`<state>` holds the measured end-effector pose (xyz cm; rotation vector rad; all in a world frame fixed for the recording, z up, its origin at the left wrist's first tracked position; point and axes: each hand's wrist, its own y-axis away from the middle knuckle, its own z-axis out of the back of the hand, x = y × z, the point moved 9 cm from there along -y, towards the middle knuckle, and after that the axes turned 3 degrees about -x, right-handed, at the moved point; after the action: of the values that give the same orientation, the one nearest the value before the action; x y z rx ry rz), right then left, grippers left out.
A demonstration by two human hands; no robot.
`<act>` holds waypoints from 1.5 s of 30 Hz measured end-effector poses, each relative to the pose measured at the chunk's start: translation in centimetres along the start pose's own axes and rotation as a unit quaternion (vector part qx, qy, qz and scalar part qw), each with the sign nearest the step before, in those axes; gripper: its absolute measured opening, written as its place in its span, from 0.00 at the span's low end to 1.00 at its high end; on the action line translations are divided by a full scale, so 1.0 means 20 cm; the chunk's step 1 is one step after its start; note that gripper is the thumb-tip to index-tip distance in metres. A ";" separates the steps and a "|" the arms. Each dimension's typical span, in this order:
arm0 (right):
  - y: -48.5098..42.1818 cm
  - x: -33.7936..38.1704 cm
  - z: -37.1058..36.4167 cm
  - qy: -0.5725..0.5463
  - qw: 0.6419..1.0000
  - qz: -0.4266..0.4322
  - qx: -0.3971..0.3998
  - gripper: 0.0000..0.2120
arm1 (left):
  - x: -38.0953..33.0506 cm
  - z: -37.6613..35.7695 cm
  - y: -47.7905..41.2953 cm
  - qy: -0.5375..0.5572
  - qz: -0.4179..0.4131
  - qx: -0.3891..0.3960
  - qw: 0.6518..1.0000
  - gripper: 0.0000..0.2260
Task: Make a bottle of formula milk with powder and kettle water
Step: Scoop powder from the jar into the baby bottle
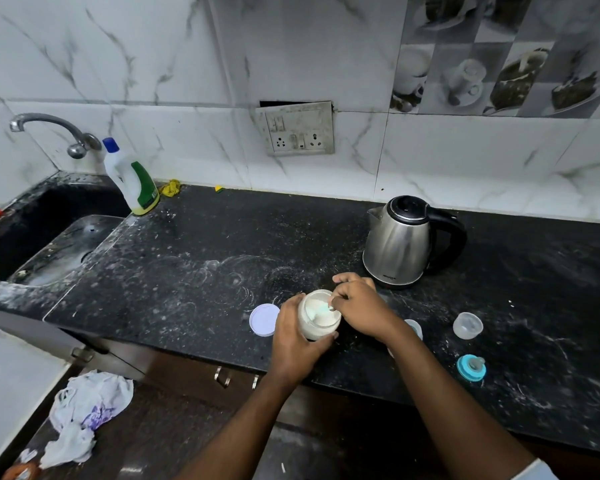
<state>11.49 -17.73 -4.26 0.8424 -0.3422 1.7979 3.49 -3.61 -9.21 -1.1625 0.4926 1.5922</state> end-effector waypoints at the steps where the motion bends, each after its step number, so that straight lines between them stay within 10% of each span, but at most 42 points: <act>1: 0.00 -0.02 0.01 -0.011 1.000 -0.012 -0.006 0.09 | 0.00 0.00 0.00 -0.003 0.001 0.002 1.000 0.39; 23: 0.10 -0.19 0.27 -0.316 0.938 -0.116 -0.079 0.12 | 0.14 -0.08 0.01 0.019 0.094 0.035 0.995 0.41; 28: 0.16 -0.28 0.35 -0.341 0.927 -0.121 -0.101 0.10 | 0.09 -0.07 0.03 -0.001 0.094 0.030 0.995 0.57; 33: 0.28 -0.48 0.48 -0.366 0.902 -0.144 -0.177 0.09 | -0.31 -0.06 0.12 -0.088 -0.078 -0.040 0.992 0.51; 37: 0.39 -0.67 0.52 -0.401 0.873 -0.178 -0.214 0.07 | -0.58 -0.30 0.20 -0.047 -0.177 0.055 0.982 0.37; 45: 0.56 -0.86 0.48 -0.427 0.849 -0.205 -0.236 0.09 | -0.37 -0.76 0.20 -0.036 0.050 0.216 0.975 0.43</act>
<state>8.07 -39.90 -7.45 1.2040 -1.0424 0.7922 6.23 -20.73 -10.41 -0.7586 0.8136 1.5080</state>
